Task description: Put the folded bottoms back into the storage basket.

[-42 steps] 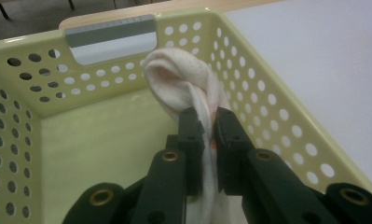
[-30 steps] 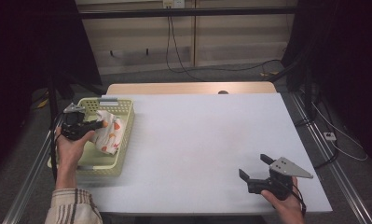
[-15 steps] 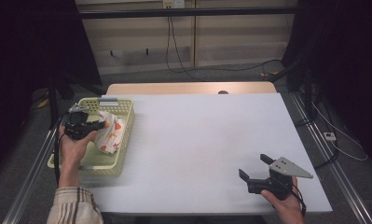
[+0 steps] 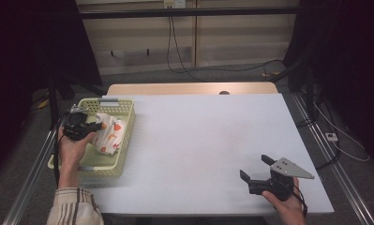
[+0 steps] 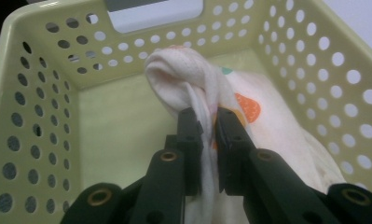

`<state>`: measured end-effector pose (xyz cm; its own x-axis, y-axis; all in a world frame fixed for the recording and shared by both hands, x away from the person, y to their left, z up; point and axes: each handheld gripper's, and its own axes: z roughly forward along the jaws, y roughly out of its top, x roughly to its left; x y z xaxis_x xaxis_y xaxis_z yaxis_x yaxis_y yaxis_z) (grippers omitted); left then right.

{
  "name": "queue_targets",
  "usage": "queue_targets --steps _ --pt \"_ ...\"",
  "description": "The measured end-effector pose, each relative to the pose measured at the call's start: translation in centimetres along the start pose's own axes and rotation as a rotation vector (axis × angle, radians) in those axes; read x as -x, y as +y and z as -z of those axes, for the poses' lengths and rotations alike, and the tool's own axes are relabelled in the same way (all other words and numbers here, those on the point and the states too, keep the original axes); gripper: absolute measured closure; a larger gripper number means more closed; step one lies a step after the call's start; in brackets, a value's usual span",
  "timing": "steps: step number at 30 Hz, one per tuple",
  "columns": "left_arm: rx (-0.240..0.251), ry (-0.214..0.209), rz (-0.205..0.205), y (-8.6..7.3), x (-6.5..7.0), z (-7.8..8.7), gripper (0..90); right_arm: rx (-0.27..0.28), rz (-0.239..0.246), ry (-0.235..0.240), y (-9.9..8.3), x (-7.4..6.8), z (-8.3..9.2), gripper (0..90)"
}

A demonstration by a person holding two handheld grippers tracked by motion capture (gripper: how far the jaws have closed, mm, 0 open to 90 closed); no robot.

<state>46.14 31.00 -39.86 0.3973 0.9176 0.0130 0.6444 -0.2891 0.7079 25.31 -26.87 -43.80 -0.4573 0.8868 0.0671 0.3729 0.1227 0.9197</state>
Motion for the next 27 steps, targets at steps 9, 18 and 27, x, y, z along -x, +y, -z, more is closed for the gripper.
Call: queue_targets --steps 9,18,27 --pt "0.005 0.029 -0.026 0.1 0.0 -0.4 81.2 0.000 0.000 0.000 0.0 0.0 0.0 3.2" --pt "-0.016 0.045 -0.004 -0.1 -0.3 -1.1 81.1 -0.001 0.000 -0.002 0.0 0.0 0.0 3.2" --pt "-0.052 0.066 0.021 -0.3 -0.6 -1.5 79.9 -0.002 0.005 -0.001 0.0 0.0 0.0 3.2"
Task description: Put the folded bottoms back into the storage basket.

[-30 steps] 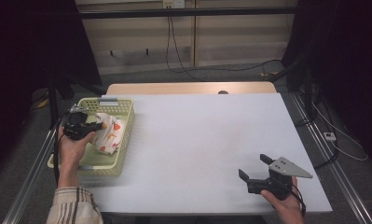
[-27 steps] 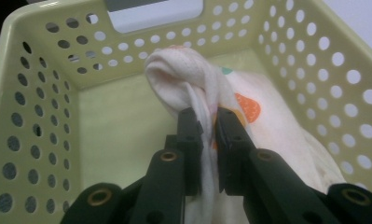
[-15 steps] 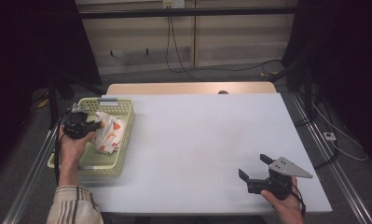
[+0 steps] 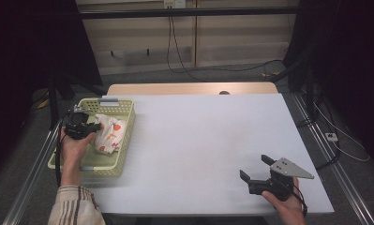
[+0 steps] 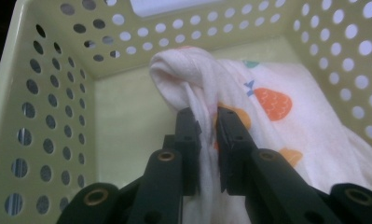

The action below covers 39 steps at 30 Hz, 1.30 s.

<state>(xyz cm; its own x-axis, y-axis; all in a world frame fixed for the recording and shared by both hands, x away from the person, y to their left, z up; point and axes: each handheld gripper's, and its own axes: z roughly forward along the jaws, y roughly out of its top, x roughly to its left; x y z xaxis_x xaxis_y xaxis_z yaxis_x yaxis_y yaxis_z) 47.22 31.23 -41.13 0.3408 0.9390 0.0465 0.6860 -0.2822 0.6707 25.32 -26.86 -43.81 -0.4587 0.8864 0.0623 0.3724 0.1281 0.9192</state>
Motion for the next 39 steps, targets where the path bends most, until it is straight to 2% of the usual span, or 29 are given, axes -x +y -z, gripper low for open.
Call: queue_targets --steps 6,10,11,17,21,27,28,31,33,36,39 --pt "-0.039 0.013 0.040 -0.3 -0.3 -0.2 79.4 0.002 -0.004 0.000 0.0 0.0 0.0 3.2" --pt "-0.041 0.021 0.036 -0.3 -0.3 -0.2 79.0 0.002 -0.004 -0.001 0.0 0.0 0.0 3.2" --pt "-0.040 0.011 0.034 -0.3 -0.3 -0.1 78.9 0.002 -0.004 -0.001 0.0 0.0 0.0 3.2" --pt "-0.033 0.013 0.037 -0.2 -0.2 0.1 73.0 0.003 -0.004 -0.002 0.0 0.0 0.0 3.2" --pt "-0.007 -0.005 0.067 -0.1 -0.3 0.2 60.6 0.002 -0.006 -0.003 0.0 0.0 0.0 3.2" --pt "0.009 0.008 0.087 -0.1 -0.4 0.3 37.7 0.004 -0.008 -0.001 0.0 0.1 0.0 3.2" --pt "0.017 0.011 0.092 0.0 -0.4 0.3 32.6 0.004 -0.009 -0.001 0.0 0.1 0.0 3.1" --pt "0.052 0.009 0.095 0.0 -0.4 0.5 26.2 0.002 -0.013 -0.002 0.0 0.1 0.0 3.2" --pt "0.066 0.005 0.106 0.1 -0.4 0.5 18.1 0.002 -0.013 0.000 0.0 0.1 0.0 3.2" --pt "0.081 -0.009 0.122 0.2 -0.6 0.6 11.8 0.004 -0.016 0.001 -0.1 0.2 0.1 3.2" --pt "0.114 -0.017 0.131 0.2 -0.7 1.0 9.6 0.007 -0.023 0.004 -0.1 0.3 0.1 3.1"
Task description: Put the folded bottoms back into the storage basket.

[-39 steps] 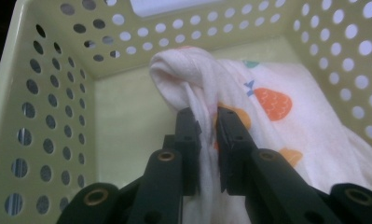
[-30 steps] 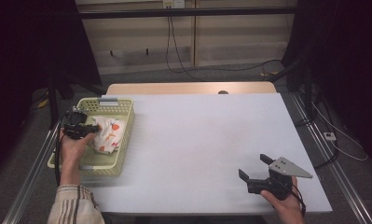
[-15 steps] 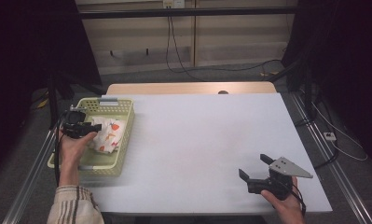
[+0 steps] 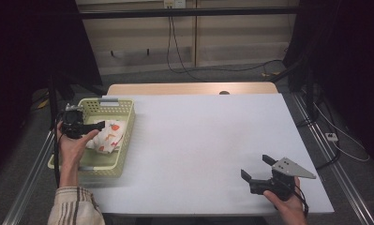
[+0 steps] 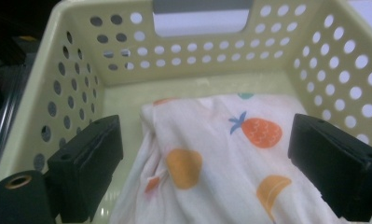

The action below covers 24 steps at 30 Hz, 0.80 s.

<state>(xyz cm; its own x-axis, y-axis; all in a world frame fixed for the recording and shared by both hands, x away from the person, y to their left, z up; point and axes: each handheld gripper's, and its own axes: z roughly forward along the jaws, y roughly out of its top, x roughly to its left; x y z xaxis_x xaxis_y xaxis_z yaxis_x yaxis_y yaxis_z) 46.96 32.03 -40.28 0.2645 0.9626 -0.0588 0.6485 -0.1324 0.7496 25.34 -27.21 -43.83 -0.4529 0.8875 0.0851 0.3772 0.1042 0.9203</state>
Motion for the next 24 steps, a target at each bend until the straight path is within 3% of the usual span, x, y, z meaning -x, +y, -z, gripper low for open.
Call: queue_targets --steps 6,10,12,18,21,24 --pt "0.038 -0.099 -0.029 0.1 0.1 0.8 6.3 -0.003 0.004 0.001 0.0 0.0 -0.1 3.1" --pt "0.054 -0.096 -0.016 0.1 0.4 1.4 6.6 -0.004 0.003 0.000 0.0 0.0 -0.1 3.1" --pt "0.031 -0.103 -0.028 0.1 0.6 1.4 6.2 -0.006 0.005 -0.003 0.0 0.0 -0.1 3.1" --pt "0.128 -0.140 -0.021 0.4 1.1 2.2 6.8 -0.006 0.007 -0.009 0.0 -0.1 -0.2 3.1" --pt "0.162 -0.138 -0.020 0.4 1.4 2.6 6.7 -0.006 0.005 -0.012 0.0 -0.1 -0.1 3.0" --pt "0.140 -0.127 -0.014 0.1 1.8 2.8 5.2 -0.005 0.007 -0.013 0.0 -0.1 -0.1 3.1"
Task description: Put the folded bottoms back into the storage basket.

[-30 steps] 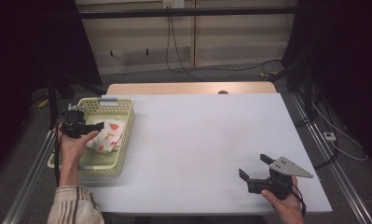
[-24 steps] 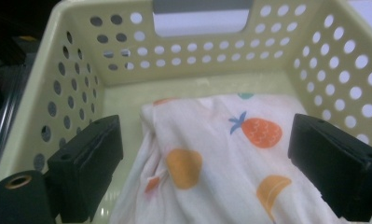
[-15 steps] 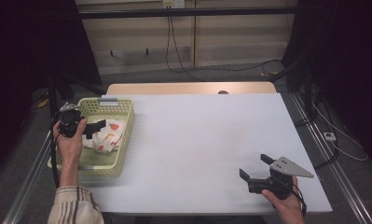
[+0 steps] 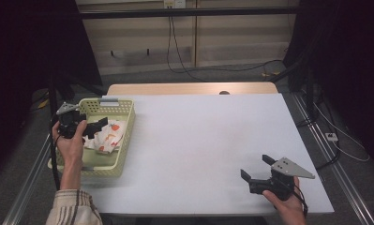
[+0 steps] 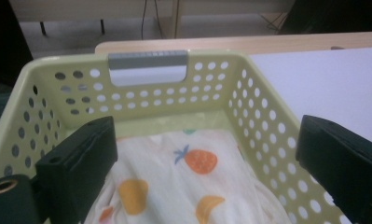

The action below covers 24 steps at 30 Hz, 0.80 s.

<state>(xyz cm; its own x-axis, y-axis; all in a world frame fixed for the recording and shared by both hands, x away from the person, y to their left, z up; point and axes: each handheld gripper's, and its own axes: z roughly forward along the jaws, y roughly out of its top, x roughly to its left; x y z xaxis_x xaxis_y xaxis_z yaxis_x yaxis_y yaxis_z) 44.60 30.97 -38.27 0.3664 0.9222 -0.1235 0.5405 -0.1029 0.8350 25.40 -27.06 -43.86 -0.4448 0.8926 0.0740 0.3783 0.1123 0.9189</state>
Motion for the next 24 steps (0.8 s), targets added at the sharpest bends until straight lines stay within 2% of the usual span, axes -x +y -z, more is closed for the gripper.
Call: queue_targets --steps 2,4,5,7,8,11,14,18,21,24 --pt "-0.010 0.007 -0.020 -0.1 0.3 0.1 5.1 0.000 -0.001 0.002 0.0 -0.1 0.0 3.0" --pt "-0.007 0.013 -0.044 0.0 0.8 0.2 4.9 -0.002 0.002 0.003 0.0 -0.1 0.0 3.1" --pt "0.004 0.011 -0.044 0.0 1.0 0.3 5.0 -0.002 0.003 0.003 0.0 -0.1 0.0 3.1" --pt "0.009 -0.016 -0.064 0.0 1.3 0.6 5.0 -0.002 0.001 0.001 0.0 -0.1 0.0 3.1" --pt "0.016 -0.031 -0.089 0.0 1.5 0.8 5.0 -0.001 0.003 0.000 0.0 -0.1 0.0 3.1" --pt "0.019 -0.008 -0.123 -0.2 1.7 1.1 6.2 -0.001 0.005 -0.001 0.0 -0.1 0.1 3.0" --pt "0.034 -0.014 -0.123 -0.3 2.0 1.6 6.2 0.000 0.004 0.000 0.0 -0.2 0.1 3.0" --pt "0.057 0.033 -0.130 -0.4 2.3 2.4 6.9 0.000 0.003 0.000 0.0 -0.2 0.0 3.0" --pt "0.081 0.018 -0.106 -0.6 2.3 2.9 7.3 0.002 0.003 0.000 0.0 -0.2 0.1 3.0" --pt "0.077 0.015 -0.104 -0.9 2.5 3.3 7.4 0.000 0.001 -0.001 0.0 -0.2 0.1 3.0"
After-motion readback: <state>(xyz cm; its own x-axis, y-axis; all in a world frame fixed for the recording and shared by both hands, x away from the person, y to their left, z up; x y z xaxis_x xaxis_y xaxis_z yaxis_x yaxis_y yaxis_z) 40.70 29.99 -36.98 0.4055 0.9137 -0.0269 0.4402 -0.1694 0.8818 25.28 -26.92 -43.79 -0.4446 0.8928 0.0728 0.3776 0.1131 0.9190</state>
